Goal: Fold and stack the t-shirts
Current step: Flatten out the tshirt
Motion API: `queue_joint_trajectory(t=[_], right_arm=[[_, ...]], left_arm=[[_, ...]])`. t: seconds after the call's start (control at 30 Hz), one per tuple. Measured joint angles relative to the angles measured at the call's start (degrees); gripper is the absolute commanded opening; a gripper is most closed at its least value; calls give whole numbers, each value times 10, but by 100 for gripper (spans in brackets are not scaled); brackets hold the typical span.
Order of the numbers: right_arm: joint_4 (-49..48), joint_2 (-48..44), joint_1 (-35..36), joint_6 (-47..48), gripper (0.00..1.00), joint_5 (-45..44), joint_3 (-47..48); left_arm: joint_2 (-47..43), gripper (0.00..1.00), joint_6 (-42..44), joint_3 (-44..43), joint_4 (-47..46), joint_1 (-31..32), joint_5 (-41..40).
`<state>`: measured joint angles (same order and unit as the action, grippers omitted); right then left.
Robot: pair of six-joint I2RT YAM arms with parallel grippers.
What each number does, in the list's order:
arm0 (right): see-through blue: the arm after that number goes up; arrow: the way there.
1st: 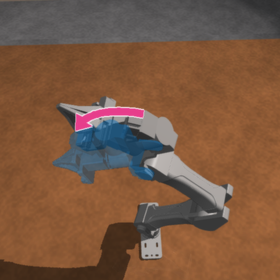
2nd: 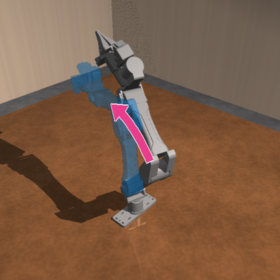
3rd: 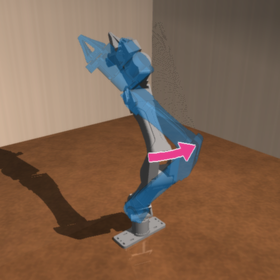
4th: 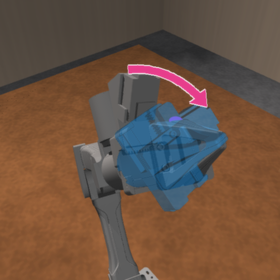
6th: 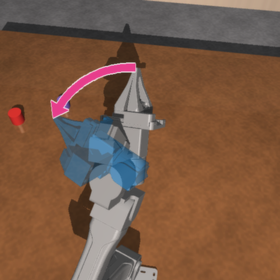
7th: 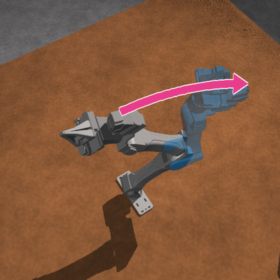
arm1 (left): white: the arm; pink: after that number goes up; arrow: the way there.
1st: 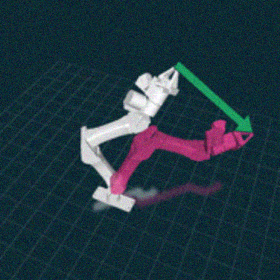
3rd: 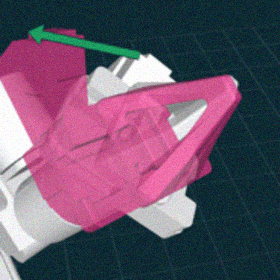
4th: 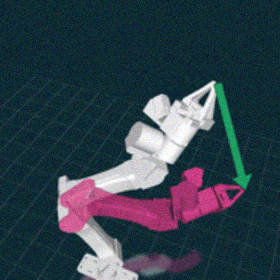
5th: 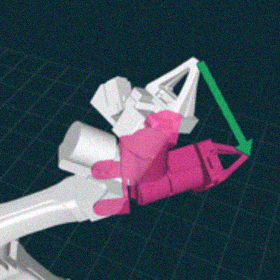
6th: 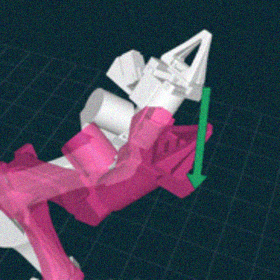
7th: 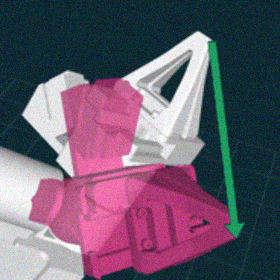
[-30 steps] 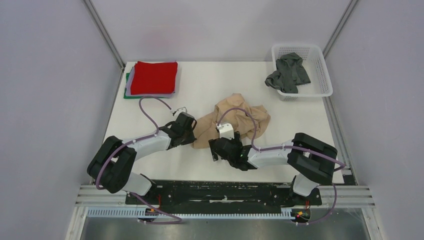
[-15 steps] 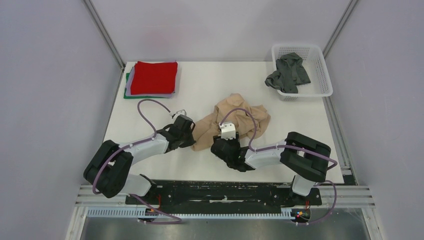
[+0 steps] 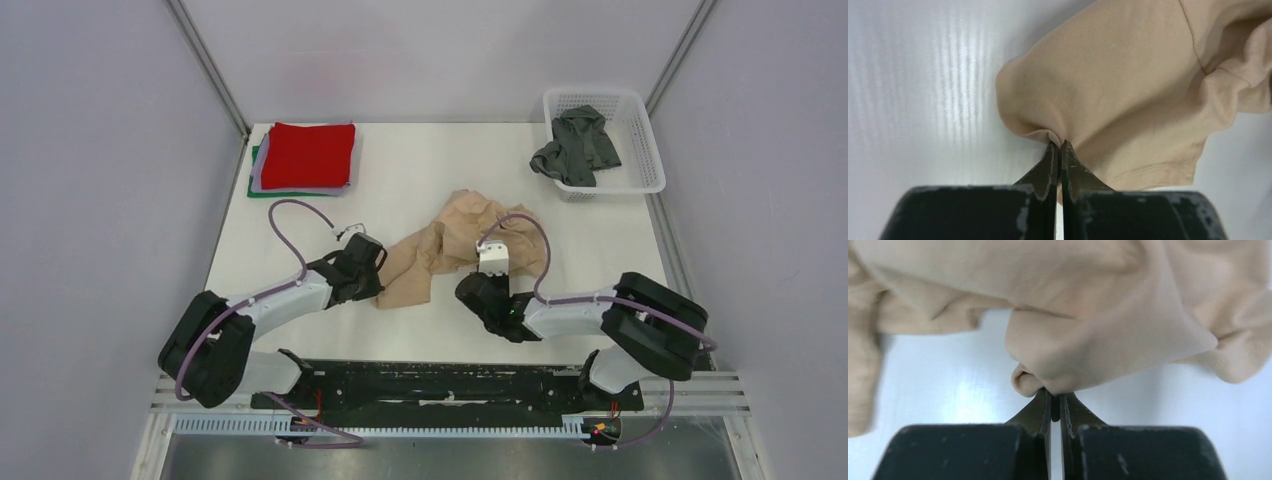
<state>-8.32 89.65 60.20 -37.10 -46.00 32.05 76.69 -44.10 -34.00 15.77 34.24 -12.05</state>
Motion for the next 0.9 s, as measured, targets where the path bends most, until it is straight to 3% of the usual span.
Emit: queue_joint_trajectory(t=[0.2,0.37,0.47,0.63,0.9], right_arm=[[54,-190,-64,99,0,-3,-48],[94,-380,-141,196,0,14,-24],[116,-445,-169,251,0,11,17],[146,-474,-185,331,0,11,134],[211,-470,-185,402,0,101,359]], left_arm=[[-68,2,0,-35,66,0,-46],[-147,2,6,-136,85,0,-108],[-182,2,24,-207,85,0,-151],[-210,2,66,-315,91,-1,-207],[-303,2,132,-459,98,-1,-191]])
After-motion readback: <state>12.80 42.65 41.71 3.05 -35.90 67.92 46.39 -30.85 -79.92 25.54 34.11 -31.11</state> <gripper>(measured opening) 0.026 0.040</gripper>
